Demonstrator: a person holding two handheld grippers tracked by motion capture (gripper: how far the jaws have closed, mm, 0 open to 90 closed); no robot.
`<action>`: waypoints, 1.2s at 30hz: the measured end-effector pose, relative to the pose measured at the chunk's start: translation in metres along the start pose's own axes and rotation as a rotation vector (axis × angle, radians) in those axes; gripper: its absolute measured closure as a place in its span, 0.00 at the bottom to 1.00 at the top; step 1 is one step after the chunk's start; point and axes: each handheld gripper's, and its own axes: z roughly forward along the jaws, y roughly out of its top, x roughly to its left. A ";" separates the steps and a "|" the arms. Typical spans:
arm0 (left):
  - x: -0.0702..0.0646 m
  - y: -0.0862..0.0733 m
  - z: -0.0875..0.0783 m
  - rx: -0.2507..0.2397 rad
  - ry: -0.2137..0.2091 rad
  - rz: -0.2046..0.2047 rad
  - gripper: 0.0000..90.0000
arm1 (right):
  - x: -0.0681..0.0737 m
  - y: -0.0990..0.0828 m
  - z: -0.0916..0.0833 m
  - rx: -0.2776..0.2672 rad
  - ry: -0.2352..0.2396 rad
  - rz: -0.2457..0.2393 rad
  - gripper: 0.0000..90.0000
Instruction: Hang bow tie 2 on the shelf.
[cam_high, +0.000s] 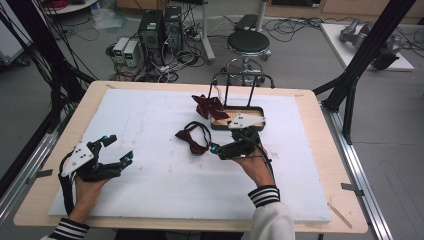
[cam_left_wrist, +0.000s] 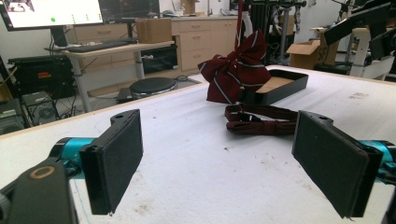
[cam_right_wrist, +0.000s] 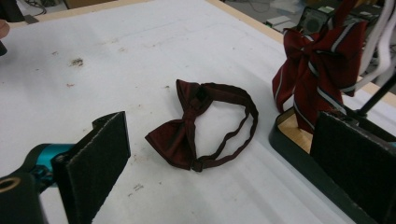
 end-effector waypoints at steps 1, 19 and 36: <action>0.000 0.000 0.000 -0.001 -0.003 -0.002 0.19 | 0.000 0.001 0.002 0.009 0.005 -0.005 0.05; 0.002 0.000 -0.001 -0.007 -0.008 -0.011 0.19 | 0.012 0.017 0.043 0.144 0.075 -0.062 0.05; 0.004 -0.001 -0.002 -0.014 -0.002 -0.024 0.19 | 0.016 0.017 0.080 0.279 0.179 -0.049 0.13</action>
